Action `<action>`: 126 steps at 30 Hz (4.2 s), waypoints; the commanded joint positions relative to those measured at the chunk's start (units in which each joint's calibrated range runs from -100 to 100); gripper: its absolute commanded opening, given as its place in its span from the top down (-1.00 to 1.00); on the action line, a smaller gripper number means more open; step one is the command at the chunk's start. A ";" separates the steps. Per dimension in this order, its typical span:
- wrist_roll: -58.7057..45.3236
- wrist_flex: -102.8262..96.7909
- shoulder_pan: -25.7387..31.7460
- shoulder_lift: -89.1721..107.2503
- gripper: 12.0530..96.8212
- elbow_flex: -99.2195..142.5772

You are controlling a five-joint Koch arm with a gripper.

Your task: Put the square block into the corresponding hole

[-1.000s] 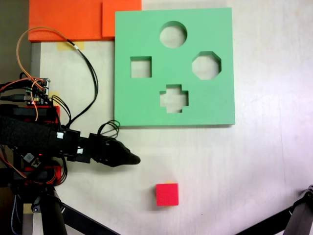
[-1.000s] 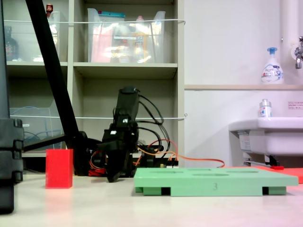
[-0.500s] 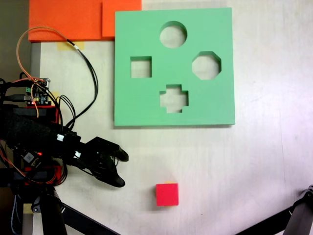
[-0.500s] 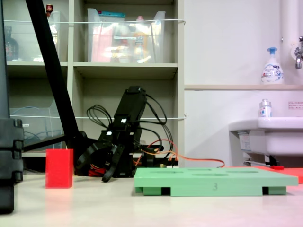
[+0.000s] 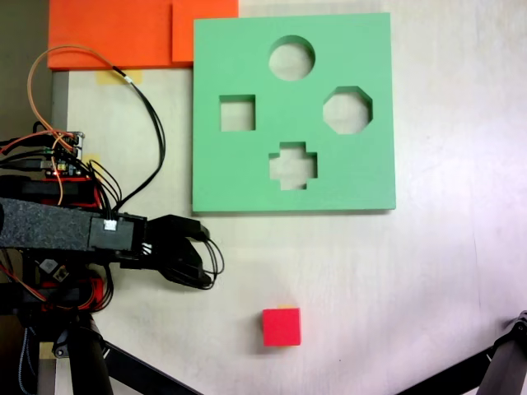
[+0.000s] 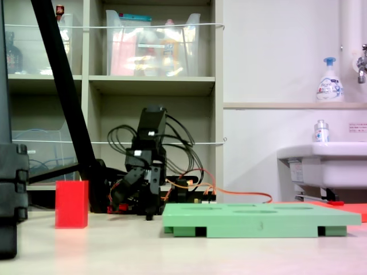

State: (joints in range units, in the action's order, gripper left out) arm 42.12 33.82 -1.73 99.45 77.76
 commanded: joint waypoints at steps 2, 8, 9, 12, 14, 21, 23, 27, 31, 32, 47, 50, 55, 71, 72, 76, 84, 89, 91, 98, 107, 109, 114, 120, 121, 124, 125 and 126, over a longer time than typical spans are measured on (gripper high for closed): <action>3.37 20.34 1.81 0.55 0.17 -12.95; 3.71 34.11 3.03 0.55 -0.10 -26.31; 3.71 36.04 2.98 0.55 -0.14 -27.61; 3.57 38.06 2.20 0.55 -0.38 -29.40; 3.13 38.73 0.88 0.55 -0.39 -30.40; -1.51 38.54 -2.88 -6.16 -0.38 -37.98; -1.76 38.54 -3.22 -12.02 -0.38 -40.37; -2.59 38.54 -4.25 -21.10 -0.37 -45.05; -4.74 38.54 -6.40 -25.43 -0.25 -48.14; -5.13 38.54 -6.84 -26.55 -0.25 -48.84; -10.79 41.62 -13.04 -47.50 -0.24 -63.50; -10.79 41.62 -13.04 -51.97 -0.25 -66.59; -10.84 41.62 -12.50 -57.13 -0.30 -71.28; -10.79 41.62 -10.94 -71.24 -0.30 -82.04; -10.79 41.62 -10.84 -71.94 -0.30 -82.44; -10.79 41.62 -10.65 -74.45 -0.30 -83.34; -10.84 41.62 -10.70 -76.97 -0.30 -84.34; -10.99 41.33 -10.79 -81.02 -0.30 -84.34; -11.04 41.33 -10.84 -82.27 -0.30 -84.34; -11.28 40.27 -10.94 -85.07 -0.30 -84.44; -11.43 39.02 -11.18 -89.96 -0.30 -84.44; -11.58 38.54 -11.43 -90.51 -0.30 -84.44; -11.58 38.16 -11.53 -92.05 -0.30 -84.74; -11.58 38.16 -11.58 -93.31 -0.30 -84.74; -11.62 38.16 -11.58 -93.45 -0.30 -84.74; -11.62 38.16 -11.58 -93.59 -0.30 -84.64; -11.62 38.16 -11.58 -93.73 -0.30 -84.64; -11.62 38.16 -11.58 -93.73 -0.30 -84.64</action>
State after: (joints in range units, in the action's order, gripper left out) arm 31.04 72.59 -13.31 5.61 -5.05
